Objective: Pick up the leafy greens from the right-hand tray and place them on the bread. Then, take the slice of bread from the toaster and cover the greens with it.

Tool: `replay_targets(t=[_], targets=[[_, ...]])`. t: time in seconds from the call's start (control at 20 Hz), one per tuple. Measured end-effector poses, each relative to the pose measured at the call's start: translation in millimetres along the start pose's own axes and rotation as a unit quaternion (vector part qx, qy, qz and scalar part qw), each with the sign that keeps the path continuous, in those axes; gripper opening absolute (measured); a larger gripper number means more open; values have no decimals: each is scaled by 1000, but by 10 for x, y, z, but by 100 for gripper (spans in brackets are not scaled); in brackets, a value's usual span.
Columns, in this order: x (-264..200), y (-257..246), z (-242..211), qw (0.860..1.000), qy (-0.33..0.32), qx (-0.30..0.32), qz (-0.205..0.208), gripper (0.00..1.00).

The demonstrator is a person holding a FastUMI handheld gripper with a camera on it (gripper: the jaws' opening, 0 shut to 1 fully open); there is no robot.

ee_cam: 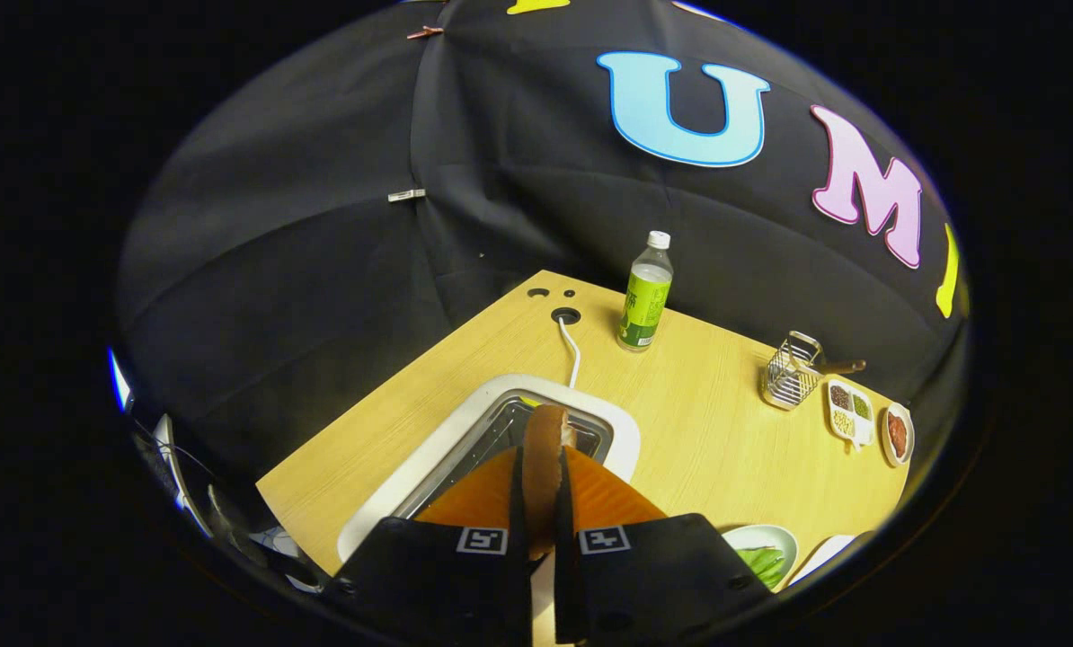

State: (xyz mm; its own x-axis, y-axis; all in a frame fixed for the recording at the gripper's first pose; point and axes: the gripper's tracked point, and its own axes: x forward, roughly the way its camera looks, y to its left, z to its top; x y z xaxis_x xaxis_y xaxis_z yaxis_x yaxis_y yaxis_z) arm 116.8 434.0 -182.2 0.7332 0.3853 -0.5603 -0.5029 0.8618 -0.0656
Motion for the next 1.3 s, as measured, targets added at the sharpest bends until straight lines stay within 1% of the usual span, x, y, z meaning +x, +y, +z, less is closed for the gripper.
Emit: replay_targets(t=[0.1, 0.2, 0.35, 0.5, 0.65, 0.7, 0.85, 1.0, 1.15, 1.3], targets=[[-70, 8, 83, 1000, -8, 19, 13, 14], [-192, 9, 203, 999, -19, 34, 29, 12], [-367, -47, 429, 997, -39, 42, 45, 10], [-640, -203, 680, 995, -69, 56, 45, 10], [-837, -403, 810, 992, -88, 78, 42, 10], [-884, -514, 816, 992, -91, 80, 36, 10], [-985, -823, 713, 991, -94, 93, 17, 10], [-1022, -1163, 484, 988, -82, 127, -8, 10], [-1048, -1442, 158, 985, -59, 163, -18, 10], [-1003, -1700, -178, 982, -41, 180, -40, 10]])
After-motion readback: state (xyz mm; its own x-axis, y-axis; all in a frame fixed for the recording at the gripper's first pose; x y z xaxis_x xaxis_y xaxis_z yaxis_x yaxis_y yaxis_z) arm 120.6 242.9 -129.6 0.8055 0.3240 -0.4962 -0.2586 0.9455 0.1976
